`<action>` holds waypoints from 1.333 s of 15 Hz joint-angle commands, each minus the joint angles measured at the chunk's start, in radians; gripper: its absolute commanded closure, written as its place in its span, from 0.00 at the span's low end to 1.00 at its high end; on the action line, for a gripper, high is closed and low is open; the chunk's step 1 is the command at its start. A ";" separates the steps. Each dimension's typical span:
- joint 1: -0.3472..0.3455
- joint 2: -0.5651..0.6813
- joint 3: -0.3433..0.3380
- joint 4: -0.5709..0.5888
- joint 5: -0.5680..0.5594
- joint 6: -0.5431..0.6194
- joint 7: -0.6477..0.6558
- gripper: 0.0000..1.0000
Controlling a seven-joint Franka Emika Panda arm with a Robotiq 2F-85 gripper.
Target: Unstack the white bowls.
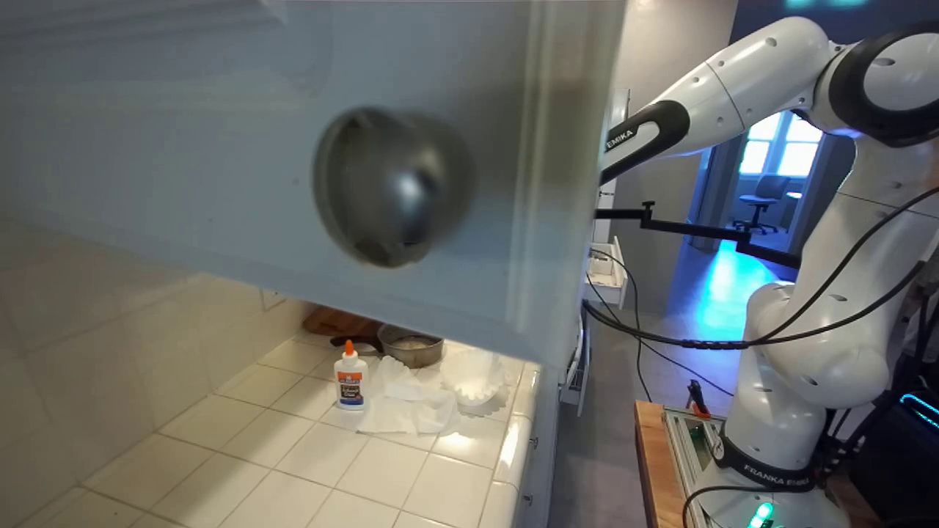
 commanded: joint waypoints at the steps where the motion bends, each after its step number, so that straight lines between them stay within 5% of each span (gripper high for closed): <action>1: -0.009 0.040 0.014 -0.006 -0.013 0.061 0.076 0.00; 15: 0.016 0.156 0.052 0.001 -0.018 0.121 0.298 0.00; 16: 0.017 0.160 0.052 0.001 -0.019 0.122 0.304 0.03; 17: 0.019 0.163 0.053 0.001 -0.019 0.126 0.309 0.23; 20: 0.024 0.171 0.055 0.001 -0.024 0.135 0.323 0.36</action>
